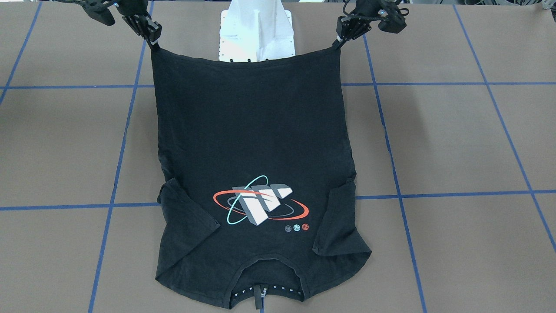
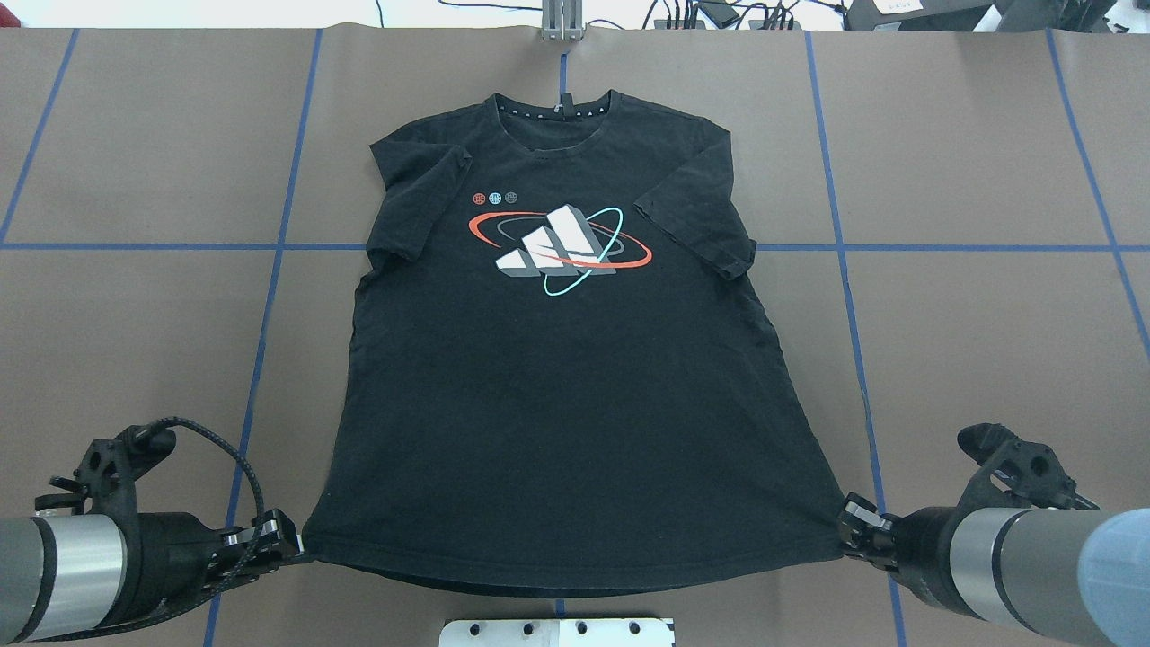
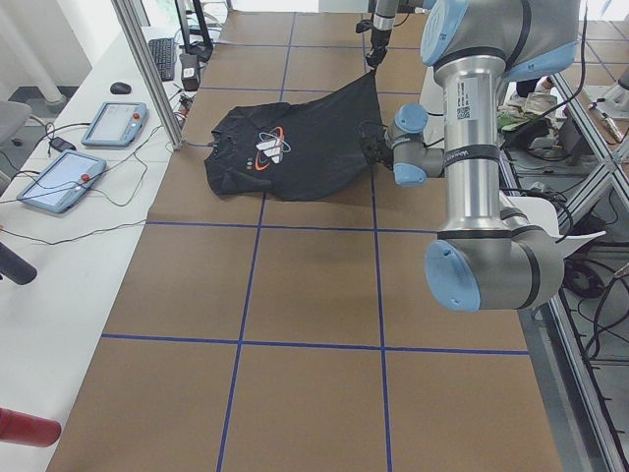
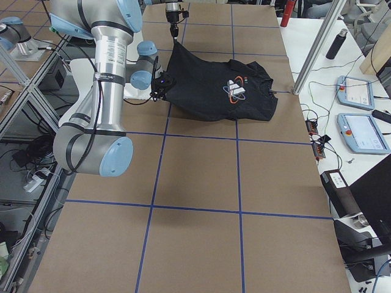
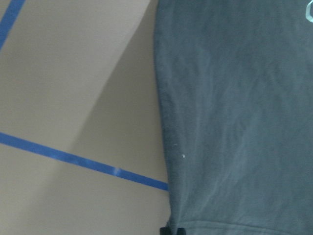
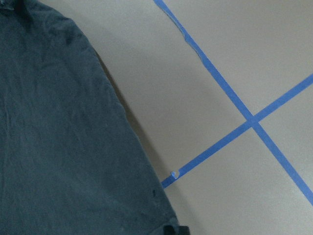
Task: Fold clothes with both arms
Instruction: 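Grasp both hem corners and lift them toward the collar, then carry the held hem with both grippers over the shirt to the collar, then release the hem and move the right gripper to the folded side edge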
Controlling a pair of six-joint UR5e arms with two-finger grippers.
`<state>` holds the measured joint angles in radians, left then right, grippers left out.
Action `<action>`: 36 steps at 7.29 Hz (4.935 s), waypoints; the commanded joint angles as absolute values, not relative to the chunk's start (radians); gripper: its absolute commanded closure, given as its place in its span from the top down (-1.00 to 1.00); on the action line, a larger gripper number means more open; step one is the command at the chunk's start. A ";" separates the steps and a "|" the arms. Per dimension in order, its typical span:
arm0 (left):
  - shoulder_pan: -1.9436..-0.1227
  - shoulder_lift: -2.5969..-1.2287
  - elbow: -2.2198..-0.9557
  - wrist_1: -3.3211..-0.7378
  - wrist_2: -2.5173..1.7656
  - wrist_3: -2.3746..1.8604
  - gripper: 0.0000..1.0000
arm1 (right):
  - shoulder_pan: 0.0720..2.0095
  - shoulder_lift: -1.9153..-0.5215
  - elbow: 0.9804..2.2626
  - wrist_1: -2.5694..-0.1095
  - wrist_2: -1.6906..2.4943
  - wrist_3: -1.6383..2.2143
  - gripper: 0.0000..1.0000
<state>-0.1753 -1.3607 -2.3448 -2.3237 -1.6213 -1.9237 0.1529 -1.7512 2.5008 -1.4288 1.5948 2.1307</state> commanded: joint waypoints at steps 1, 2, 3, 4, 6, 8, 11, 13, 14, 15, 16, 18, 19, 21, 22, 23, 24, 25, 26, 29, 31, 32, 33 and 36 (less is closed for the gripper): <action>-0.199 -1.357 -2.392 -2.312 -1.621 -1.951 -1.00 | 0.164 -1.741 2.525 -1.465 1.608 2.129 -1.00; -0.237 -1.371 -2.378 -2.262 -1.624 -1.909 -1.00 | 0.187 -1.733 2.514 -1.466 1.606 2.123 -1.00; -0.341 -1.479 -2.340 -2.190 -1.687 -1.820 -1.00 | 0.236 -1.682 2.488 -1.495 1.605 2.065 -1.00; -0.442 -1.585 -2.254 -2.133 -1.745 -1.780 -1.00 | 0.302 -1.552 2.417 -1.597 1.603 1.987 -1.00; -0.587 -1.692 -2.073 -2.128 -1.787 -1.624 -1.00 | 0.522 -1.270 2.234 -1.783 1.711 1.822 -1.00; -0.723 -1.721 -1.956 -2.138 -1.828 -1.495 -1.00 | 0.734 -1.175 2.092 -1.795 1.842 1.661 -1.00; -0.770 -1.833 -1.814 -2.143 -1.829 -1.453 -1.00 | 0.834 -1.043 1.854 -1.779 1.858 1.547 -1.00; -0.820 -2.000 -1.610 -2.161 -1.829 -1.419 -1.00 | 0.854 -0.955 1.699 -1.760 1.855 1.491 -1.00; -0.862 -2.037 -1.548 -2.186 -1.829 -1.381 -1.00 | 0.871 -0.910 1.589 -1.677 1.853 1.474 -1.00; -0.889 -2.054 -1.519 -2.186 -1.827 -1.349 -1.00 | 0.888 -0.894 1.483 -1.572 1.850 1.468 -1.00; -0.900 -2.068 -1.513 -2.180 -1.827 -1.344 -1.00 | 0.903 -0.893 1.448 -1.507 1.851 1.454 -1.00; -0.900 -2.088 -1.479 -2.187 -1.825 -1.344 -1.00 | 0.902 -0.868 1.402 -1.502 1.850 1.454 -1.00; -0.900 -2.118 -1.432 -2.187 -1.825 -1.345 -1.00 | 0.897 -0.841 1.340 -1.499 1.845 1.451 -1.00; -0.899 -2.195 -1.289 -2.221 -1.818 -1.345 -1.00 | 0.878 -0.807 1.241 -1.415 1.815 1.451 -1.00; -0.899 -2.197 -1.252 -2.262 -1.815 -1.345 -1.00 | 0.871 -0.805 1.226 -1.375 1.812 1.456 -1.00; -0.899 -2.210 -1.215 -2.279 -1.815 -1.347 -0.93 | 0.868 -0.805 1.224 -1.371 1.809 1.456 -1.00; -0.899 -2.212 -1.204 -2.292 -1.815 -1.347 -0.79 | 0.868 -0.805 1.212 -1.368 1.790 1.454 -1.00; -0.897 -2.214 -1.189 -2.301 -1.815 -1.345 -0.55 | 0.864 -0.798 1.204 -1.368 1.773 1.451 -0.99; -0.897 -2.215 -1.174 -2.319 -1.815 -1.345 -0.31 | 0.864 -0.787 1.197 -1.368 1.773 1.451 -0.16; -0.900 -2.214 -1.173 -2.333 -1.816 -1.345 -0.19 | 0.862 -0.746 1.180 -1.367 1.773 1.462 -0.04; -0.902 -2.203 -1.178 -2.364 -1.818 -1.344 -0.19 | 0.803 -0.814 1.292 -1.359 1.773 1.573 0.11; -0.902 -2.201 -1.178 -2.364 -1.816 -1.344 -0.19 | 0.772 -0.910 1.451 -1.361 1.770 1.633 0.11; -0.902 -2.200 -1.177 -2.364 -1.816 -1.342 -0.19 | 0.723 -1.055 1.605 -1.358 1.766 1.658 0.11; -0.899 -2.203 -1.178 -2.361 -1.815 -1.344 -0.19 | 0.573 -1.167 1.770 -1.358 1.590 1.758 0.21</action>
<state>-0.9001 -2.2021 -1.1775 -2.3624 -1.8159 -1.3433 0.6480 -1.1364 1.7268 -1.3571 1.6890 1.7237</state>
